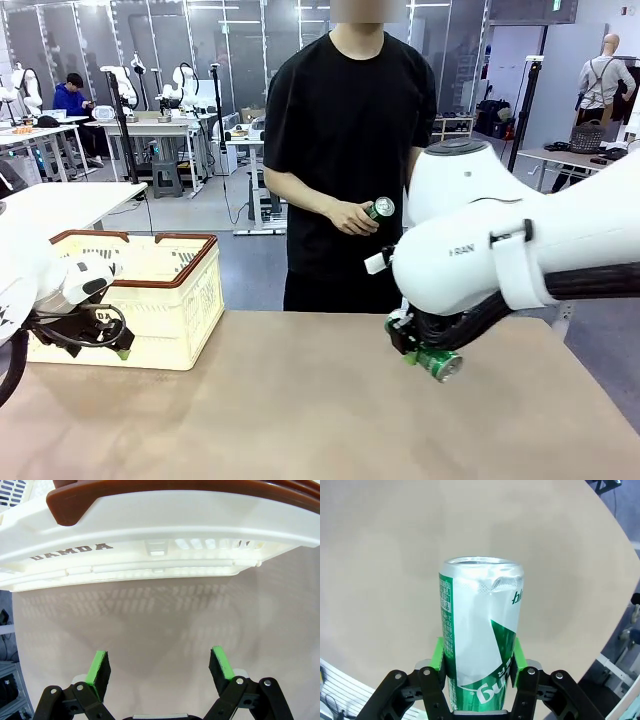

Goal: Place the drinks into the Shopping basket.
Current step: Pick up one drink and place it into the Shopping basket.

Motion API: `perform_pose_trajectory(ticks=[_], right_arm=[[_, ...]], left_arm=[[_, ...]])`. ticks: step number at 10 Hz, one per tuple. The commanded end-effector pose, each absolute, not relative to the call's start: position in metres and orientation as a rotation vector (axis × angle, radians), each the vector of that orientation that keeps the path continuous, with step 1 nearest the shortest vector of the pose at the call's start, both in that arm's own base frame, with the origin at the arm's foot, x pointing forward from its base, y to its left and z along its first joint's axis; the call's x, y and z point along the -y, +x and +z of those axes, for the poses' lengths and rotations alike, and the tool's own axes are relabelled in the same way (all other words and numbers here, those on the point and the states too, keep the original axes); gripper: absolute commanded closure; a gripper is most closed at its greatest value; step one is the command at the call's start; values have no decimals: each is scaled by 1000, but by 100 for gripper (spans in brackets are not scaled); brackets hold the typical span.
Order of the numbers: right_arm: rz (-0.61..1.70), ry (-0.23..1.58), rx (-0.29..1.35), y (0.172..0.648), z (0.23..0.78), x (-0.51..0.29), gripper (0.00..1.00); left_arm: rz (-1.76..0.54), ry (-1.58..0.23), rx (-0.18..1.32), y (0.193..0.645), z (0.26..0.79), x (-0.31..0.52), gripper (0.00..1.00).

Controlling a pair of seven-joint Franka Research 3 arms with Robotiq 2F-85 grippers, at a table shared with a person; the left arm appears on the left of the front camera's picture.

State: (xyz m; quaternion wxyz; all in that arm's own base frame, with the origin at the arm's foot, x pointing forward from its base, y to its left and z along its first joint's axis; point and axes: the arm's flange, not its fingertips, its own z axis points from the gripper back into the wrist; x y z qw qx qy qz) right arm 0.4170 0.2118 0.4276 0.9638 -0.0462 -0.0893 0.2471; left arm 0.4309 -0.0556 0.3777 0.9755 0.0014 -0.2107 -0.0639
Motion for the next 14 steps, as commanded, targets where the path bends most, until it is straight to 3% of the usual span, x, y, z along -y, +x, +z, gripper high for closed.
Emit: perform_pose_trajectory(ticks=[1,5,14], right_arm=[[461,-57,199,441,422,-240,100],[641,-34,175,466,388,-282,100],[763,-7,86,488,306,-325,100]], left_arm=[[-128,4,423,431,377,55,0],[-128,4,423,431,377,55,0],[-128,4,423,431,377,55,0]])
